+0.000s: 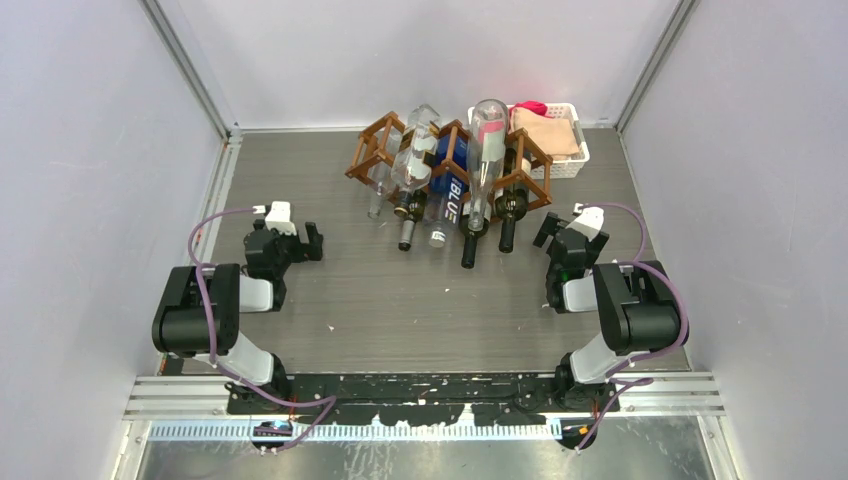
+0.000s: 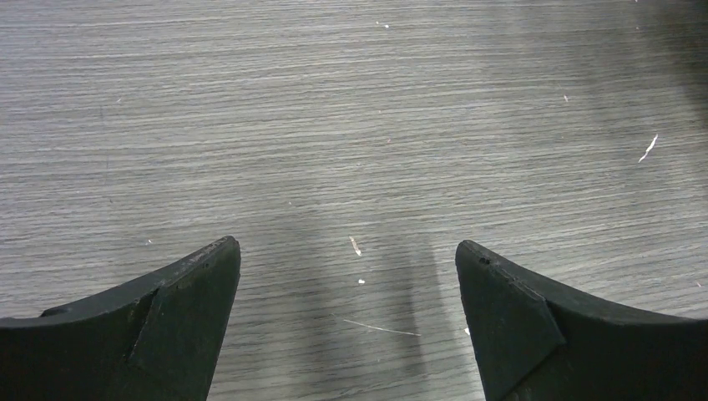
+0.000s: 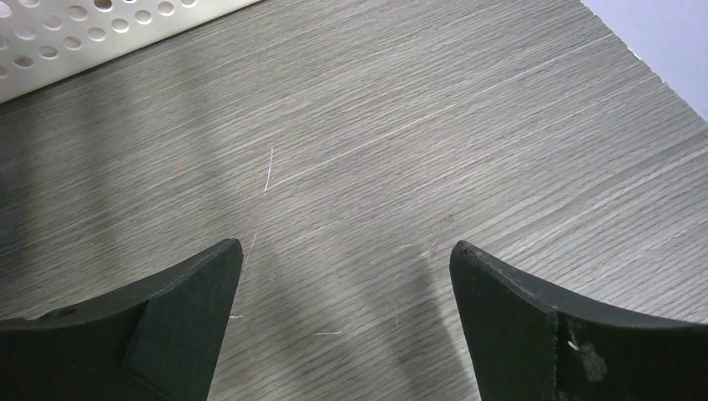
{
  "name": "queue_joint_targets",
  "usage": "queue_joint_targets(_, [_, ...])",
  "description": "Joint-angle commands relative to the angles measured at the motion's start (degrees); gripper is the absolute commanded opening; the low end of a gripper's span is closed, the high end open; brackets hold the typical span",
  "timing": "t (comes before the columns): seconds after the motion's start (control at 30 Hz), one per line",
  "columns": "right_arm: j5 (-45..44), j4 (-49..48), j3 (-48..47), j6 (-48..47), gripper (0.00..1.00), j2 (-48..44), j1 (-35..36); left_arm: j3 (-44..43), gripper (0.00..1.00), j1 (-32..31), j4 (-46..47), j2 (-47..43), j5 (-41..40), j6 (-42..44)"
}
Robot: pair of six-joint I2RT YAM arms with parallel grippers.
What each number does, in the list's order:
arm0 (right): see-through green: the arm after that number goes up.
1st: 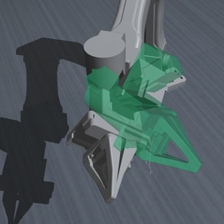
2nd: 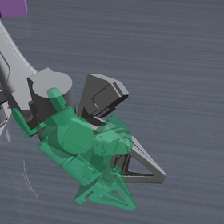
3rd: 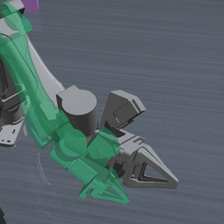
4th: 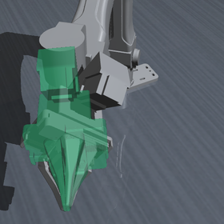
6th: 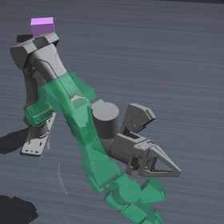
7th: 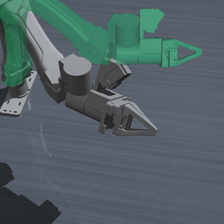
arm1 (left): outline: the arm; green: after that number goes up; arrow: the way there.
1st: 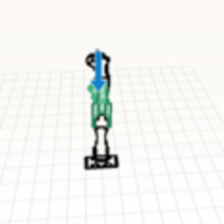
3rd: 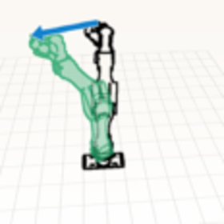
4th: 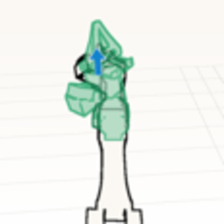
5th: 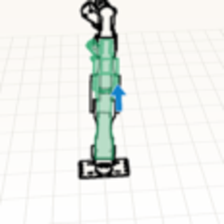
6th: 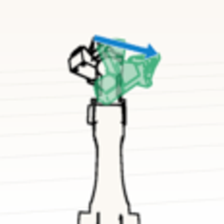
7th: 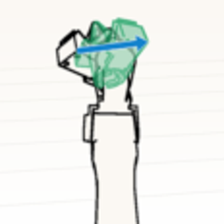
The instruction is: Take the wine bottle off the wine rack
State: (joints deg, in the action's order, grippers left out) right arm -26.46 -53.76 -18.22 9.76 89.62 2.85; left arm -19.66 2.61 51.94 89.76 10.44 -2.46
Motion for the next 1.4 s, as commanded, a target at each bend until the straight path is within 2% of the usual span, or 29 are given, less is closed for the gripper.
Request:
queue_joint_targets(0.0, [-0.7, -2.8, -1.3, -0.2, 1.00, -0.4, 0.0, -1.3, 1.00, -0.2, 2.3, -0.9, -1.0, 0.9])
queue_joint_targets(0.37, [-0.5, -1.9, -1.5, 0.2, 1.00, -0.7, -0.4, -1.4, 1.00, -0.2, 2.1, -0.8, -1.1, 0.9])
queue_joint_targets(0.4, [-3.2, -1.8, -1.6, 0.8, 1.00, -1.1, -0.5, -1.3, 1.00, -0.2, 2.3, -0.9, -0.9, 0.8])
queue_joint_targets(0.47, [-3.2, 0.2, -1.5, 2.1, 1.00, -3.3, -0.7, -1.5, 1.00, 0.2, 1.9, -1.7, 0.8, 0.9])
queue_joint_targets(0.5, [-3.5, -0.9, -1.1, 1.1, 1.00, -3.7, -0.7, -2.2, 1.00, 0.3, -0.1, -2.7, 1.1, 0.9])
queue_joint_targets(0.53, [-7.2, 2.4, -1.5, 1.8, 1.00, -5.7, 0.0, -3.6, 1.00, 0.6, -3.5, -4.8, 1.4, 0.6])
queue_joint_targets(0.67, [-22.4, 25.0, -7.4, 10.6, 1.00, -18.9, 0.0, -14.1, 1.00, 2.5, -27.8, -10.4, 3.3, 0.4])
queue_joint_targets(0.83, [-25.1, 42.4, -14.6, 18.1, 1.00, -29.4, -0.1, -25.1, 1.00, 4.7, -45.4, -11.9, 10.1, 1.6])
queue_joint_targets(0.87, [-24.7, 47.6, -17.1, 22.8, 1.00, -31.3, -0.5, -28.1, 1.00, 4.9, -49.6, -11.8, 10.8, 1.7])
queue_joint_targets(0.97, [-13.6, 62.8, -25.9, 32.3, 1.00, -33.8, -3.8, -39.0, 1.00, 5.5, -62.3, -9.8, 10.7, 1.3])
queue_joint_targets(1.03, [-13.3, 76.4, -33.3, 41.6, 1.00, -33.4, -4.5, -45.1, 0.99, 6.1, -68.9, -8.7, 11.0, 1.0])
queue_joint_targets(1.07, [-9.6, 78.2, -35.3, 39.5, 1.00, -33.2, -4.5, -47.7, 0.98, 6.7, -71.3, -8.3, 11.9, 0.5])
queue_joint_targets(1.13, [1.3, 75.6, -36.7, 35.4, 0.92, -33.3, -4.5, -51.8, 0.98, 8.4, -75.0, -7.7, 13.8, -0.8])
queue_joint_targets(1.17, [6.2, 75.2, -38.4, 34.2, 0.98, -32.9, -4.5, -53.5, 0.98, 9.2, -76.5, -7.5, 14.9, -1.3])
queue_joint_targets(1.23, [13.0, 80.7, -45.2, 33.4, 1.00, -29.5, -3.9, -56.8, 0.99, 10.0, -79.5, -6.7, 15.9, -1.7])
queue_joint_targets(1.37, [11.7, 94.0, -60.6, 32.6, 1.00, -20.6, 5.0, -64.7, 0.99, 10.2, -88.7, -3.3, 16.6, -0.4])
